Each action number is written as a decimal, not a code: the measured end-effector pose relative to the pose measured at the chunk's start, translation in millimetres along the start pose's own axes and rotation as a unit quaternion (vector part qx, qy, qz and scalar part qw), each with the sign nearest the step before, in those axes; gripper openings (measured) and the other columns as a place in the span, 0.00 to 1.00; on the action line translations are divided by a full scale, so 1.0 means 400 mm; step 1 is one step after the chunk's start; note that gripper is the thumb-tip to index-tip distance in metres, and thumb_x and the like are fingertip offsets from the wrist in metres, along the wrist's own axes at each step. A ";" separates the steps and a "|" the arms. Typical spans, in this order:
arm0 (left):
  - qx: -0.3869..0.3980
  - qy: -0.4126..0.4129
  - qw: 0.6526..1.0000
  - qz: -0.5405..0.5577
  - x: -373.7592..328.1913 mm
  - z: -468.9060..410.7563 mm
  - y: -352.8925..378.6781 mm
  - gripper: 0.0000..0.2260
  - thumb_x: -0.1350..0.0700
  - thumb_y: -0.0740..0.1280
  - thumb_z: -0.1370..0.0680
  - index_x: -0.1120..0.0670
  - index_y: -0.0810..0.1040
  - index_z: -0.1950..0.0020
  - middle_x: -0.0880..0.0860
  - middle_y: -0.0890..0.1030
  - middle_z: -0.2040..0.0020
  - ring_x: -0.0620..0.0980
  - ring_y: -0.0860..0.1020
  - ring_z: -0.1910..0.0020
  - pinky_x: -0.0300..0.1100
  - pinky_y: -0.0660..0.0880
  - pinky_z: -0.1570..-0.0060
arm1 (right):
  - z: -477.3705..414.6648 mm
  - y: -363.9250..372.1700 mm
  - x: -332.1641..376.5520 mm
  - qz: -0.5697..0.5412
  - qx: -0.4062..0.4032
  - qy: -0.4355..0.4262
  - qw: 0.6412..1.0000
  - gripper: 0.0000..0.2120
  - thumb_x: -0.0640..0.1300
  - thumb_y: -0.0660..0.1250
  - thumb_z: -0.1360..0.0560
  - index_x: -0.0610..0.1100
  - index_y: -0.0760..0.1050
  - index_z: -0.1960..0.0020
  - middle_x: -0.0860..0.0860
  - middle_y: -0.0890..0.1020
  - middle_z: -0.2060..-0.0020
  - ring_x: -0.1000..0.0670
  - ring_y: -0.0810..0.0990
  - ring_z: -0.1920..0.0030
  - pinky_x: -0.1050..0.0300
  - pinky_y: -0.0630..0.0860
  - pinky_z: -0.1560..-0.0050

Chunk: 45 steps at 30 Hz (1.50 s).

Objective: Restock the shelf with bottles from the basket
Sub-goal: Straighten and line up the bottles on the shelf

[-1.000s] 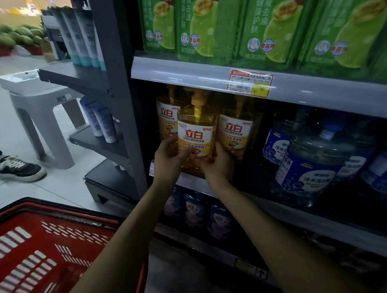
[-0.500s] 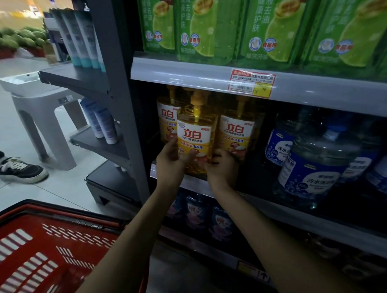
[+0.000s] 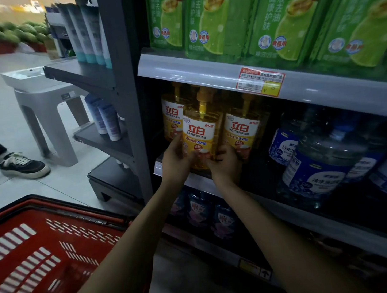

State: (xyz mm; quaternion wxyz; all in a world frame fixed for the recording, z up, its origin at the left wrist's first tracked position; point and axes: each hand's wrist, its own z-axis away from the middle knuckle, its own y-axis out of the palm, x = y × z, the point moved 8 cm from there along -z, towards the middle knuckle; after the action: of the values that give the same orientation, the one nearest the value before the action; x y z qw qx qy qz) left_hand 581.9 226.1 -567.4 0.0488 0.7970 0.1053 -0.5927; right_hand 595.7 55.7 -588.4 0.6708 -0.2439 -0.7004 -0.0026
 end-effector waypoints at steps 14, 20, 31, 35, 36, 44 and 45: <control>-0.084 -0.010 0.996 -0.038 0.029 0.004 0.003 0.30 0.52 0.78 0.25 0.49 0.72 0.26 0.48 0.81 0.34 0.43 0.80 0.37 0.50 0.80 0.37 | -0.004 0.021 -0.023 0.023 -0.014 -0.050 0.998 0.13 0.45 0.77 0.26 0.52 0.83 0.42 0.55 0.87 0.49 0.51 0.85 0.46 0.46 0.84 0.47; -0.084 -0.013 0.996 -0.034 0.027 0.001 -0.002 0.28 0.55 0.78 0.25 0.50 0.72 0.27 0.49 0.81 0.36 0.41 0.80 0.40 0.49 0.80 0.38 | -0.004 0.024 -0.022 0.035 -0.017 -0.063 0.997 0.14 0.45 0.77 0.27 0.52 0.83 0.42 0.55 0.87 0.49 0.51 0.85 0.46 0.46 0.84 0.48; -0.098 -0.006 0.995 -0.032 0.014 0.010 -0.001 0.29 0.52 0.78 0.25 0.49 0.72 0.26 0.47 0.81 0.36 0.39 0.80 0.39 0.44 0.81 0.39 | 0.013 0.025 -0.008 -0.026 -0.009 -0.047 0.998 0.26 0.47 0.77 0.27 0.55 0.75 0.30 0.54 0.83 0.38 0.50 0.82 0.38 0.44 0.83 0.42; -0.099 -0.006 0.994 -0.035 0.017 0.005 0.003 0.30 0.52 0.79 0.26 0.48 0.72 0.26 0.48 0.81 0.35 0.43 0.80 0.37 0.48 0.81 0.38 | 0.014 0.025 -0.007 -0.024 -0.026 -0.049 0.998 0.25 0.45 0.76 0.25 0.55 0.75 0.30 0.53 0.83 0.38 0.50 0.82 0.38 0.44 0.82 0.41; -0.096 -0.008 0.995 -0.030 0.020 0.004 0.003 0.30 0.53 0.79 0.26 0.48 0.72 0.26 0.48 0.81 0.35 0.43 0.80 0.37 0.48 0.81 0.38 | 0.014 0.023 -0.007 -0.027 -0.029 -0.052 0.998 0.25 0.45 0.76 0.25 0.55 0.76 0.30 0.53 0.83 0.39 0.50 0.82 0.38 0.44 0.82 0.41; -0.093 -0.013 0.995 -0.038 0.016 0.007 0.000 0.30 0.53 0.78 0.25 0.49 0.71 0.25 0.49 0.80 0.34 0.44 0.79 0.36 0.48 0.80 0.37 | 0.012 0.015 -0.007 -0.042 -0.026 -0.045 0.998 0.26 0.43 0.77 0.26 0.52 0.76 0.30 0.50 0.84 0.40 0.50 0.83 0.40 0.46 0.83 0.42; -0.090 -0.013 0.995 -0.044 0.013 0.008 -0.001 0.30 0.53 0.78 0.25 0.49 0.71 0.25 0.49 0.80 0.34 0.44 0.79 0.36 0.49 0.80 0.37 | 0.012 0.016 -0.006 -0.044 -0.022 -0.039 0.998 0.27 0.43 0.77 0.26 0.52 0.75 0.29 0.50 0.83 0.39 0.49 0.83 0.39 0.46 0.83 0.41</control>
State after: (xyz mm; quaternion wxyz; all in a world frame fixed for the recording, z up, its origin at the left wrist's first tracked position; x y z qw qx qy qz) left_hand 580.1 226.3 -573.5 0.0955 0.7761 0.1930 -0.5926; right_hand 593.5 62.2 -593.3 0.6366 -0.2277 -0.7359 -0.0377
